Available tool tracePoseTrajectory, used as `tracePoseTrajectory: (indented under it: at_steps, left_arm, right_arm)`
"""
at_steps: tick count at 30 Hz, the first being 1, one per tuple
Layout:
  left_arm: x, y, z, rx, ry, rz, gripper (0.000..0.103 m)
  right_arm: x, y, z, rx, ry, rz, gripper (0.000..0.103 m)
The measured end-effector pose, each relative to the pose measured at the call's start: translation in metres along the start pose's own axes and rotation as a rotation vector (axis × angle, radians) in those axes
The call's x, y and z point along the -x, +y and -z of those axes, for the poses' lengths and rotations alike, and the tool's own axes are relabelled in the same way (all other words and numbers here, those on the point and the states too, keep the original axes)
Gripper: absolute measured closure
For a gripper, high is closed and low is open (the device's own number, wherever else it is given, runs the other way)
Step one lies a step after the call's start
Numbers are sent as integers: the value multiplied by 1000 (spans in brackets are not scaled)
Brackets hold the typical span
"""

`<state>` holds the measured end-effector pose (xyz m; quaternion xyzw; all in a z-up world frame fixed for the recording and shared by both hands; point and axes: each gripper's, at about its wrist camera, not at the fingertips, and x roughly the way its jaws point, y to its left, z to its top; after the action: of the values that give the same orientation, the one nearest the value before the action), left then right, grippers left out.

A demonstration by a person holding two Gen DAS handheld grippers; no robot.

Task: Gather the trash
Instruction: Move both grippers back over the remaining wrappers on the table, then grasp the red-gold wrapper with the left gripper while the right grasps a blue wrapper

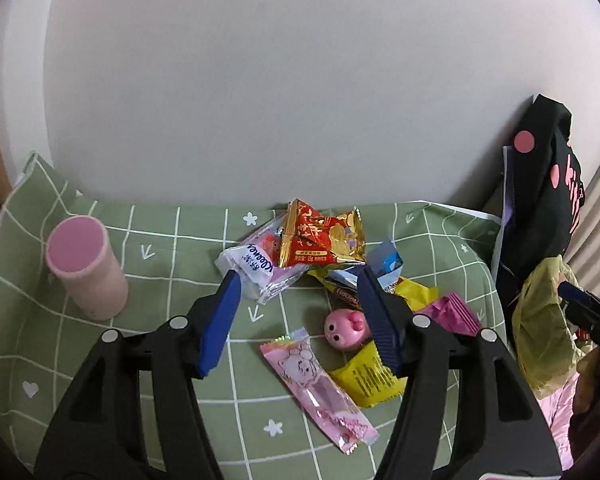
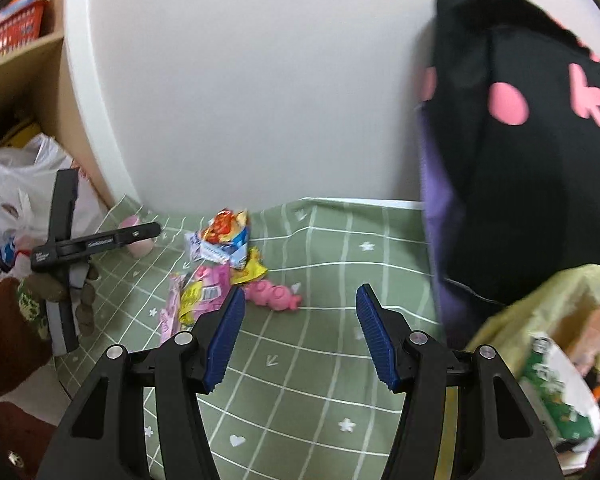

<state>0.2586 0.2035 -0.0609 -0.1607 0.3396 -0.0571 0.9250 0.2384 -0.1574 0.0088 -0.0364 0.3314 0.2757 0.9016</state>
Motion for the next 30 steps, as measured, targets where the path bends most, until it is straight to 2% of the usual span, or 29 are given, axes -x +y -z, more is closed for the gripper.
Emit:
tracePoseTrajectory:
  at_steps: [5,7,11,12,13,15,17,20,26,30]
  left_arm:
    - [-40,-17,-19,-89,38,4,46]
    - [-60,-19,-28,-79,60,-17,46]
    - [-96,-14,-38,-32,94,-74,46]
    - [-106,-13,-38,-18,123,-83,48]
    - [-111,-13,-37,-6,147,-78,61]
    - [-120,-14,-31,15,221,-67,73]
    - [-114,-17,-22,6,229,-64,79]
    - [-94,-15,-12,26,218,-39,82]
    - [-42,-7,10,81,183,-18,82]
    - [-23,0,21,91,180,-57,82]
  right_arm:
    - [-16,13,-2,27,18,76,49]
    - [-18,13,-1,23,18,106,49]
    - [-23,10,6,-2,43,88,49]
    - [-26,9,7,-3,54,84,49]
    - [-28,9,10,-4,66,83,49]
    - [-33,7,14,-10,88,76,49]
    - [-37,5,16,-20,99,54,49]
    - [-44,9,12,-12,98,20,49]
    - [-73,25,0,10,110,-68,49]
    - [-96,43,-14,39,117,-131,49]
